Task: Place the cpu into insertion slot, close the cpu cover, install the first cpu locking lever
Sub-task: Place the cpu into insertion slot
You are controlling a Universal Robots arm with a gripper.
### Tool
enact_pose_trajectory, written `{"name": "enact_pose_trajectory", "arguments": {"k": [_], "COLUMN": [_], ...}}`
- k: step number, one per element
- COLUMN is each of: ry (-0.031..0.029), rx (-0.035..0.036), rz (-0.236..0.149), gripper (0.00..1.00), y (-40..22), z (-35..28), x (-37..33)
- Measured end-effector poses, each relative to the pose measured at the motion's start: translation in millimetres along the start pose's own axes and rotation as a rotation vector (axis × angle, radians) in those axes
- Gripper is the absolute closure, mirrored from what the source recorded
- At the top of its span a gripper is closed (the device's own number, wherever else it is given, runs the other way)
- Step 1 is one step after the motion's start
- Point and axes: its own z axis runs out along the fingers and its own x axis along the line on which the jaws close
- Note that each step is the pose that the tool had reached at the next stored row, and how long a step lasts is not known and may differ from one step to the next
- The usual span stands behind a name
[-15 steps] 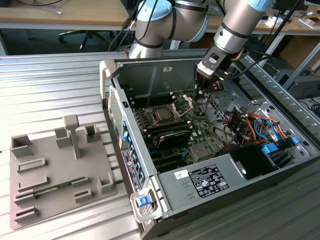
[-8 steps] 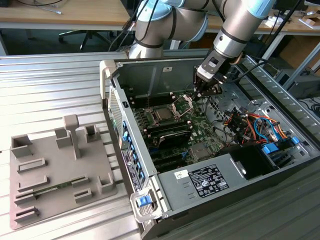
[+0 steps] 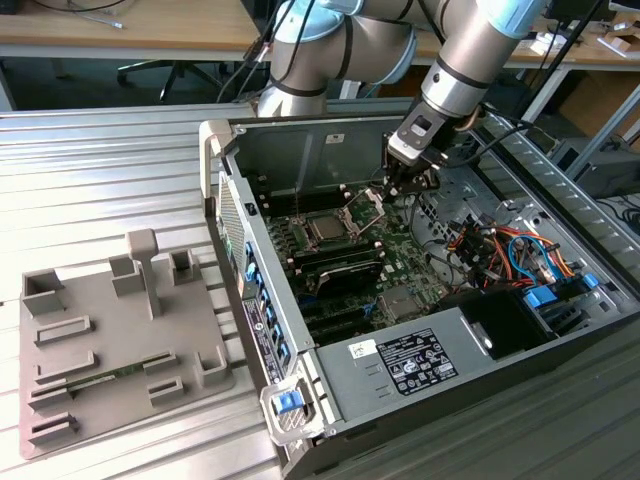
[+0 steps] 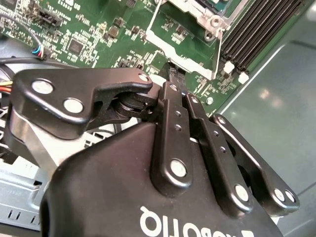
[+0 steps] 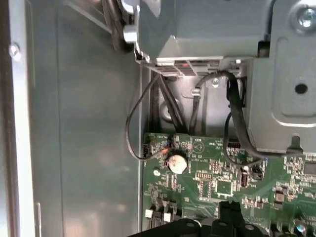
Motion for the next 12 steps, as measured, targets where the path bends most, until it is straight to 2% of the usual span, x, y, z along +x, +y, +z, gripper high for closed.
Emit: {"name": "enact_pose_trajectory", "arguments": {"k": [1, 7, 8, 12], "ry": [0.0000, -0.0003, 0.0000, 0.0000], "rx": [0.0000, 0.0000, 0.0000, 0.0000], "rz": [0.000, 0.000, 0.000, 0.000], "gripper": [0.89, 0.89, 0.89, 0.89], "y": [-2.1, -2.1, -2.1, -3.3], "z": [0.2, -0.9, -2.5, -15.4], "x": [0.0, 0.1, 0.1, 0.2]}}
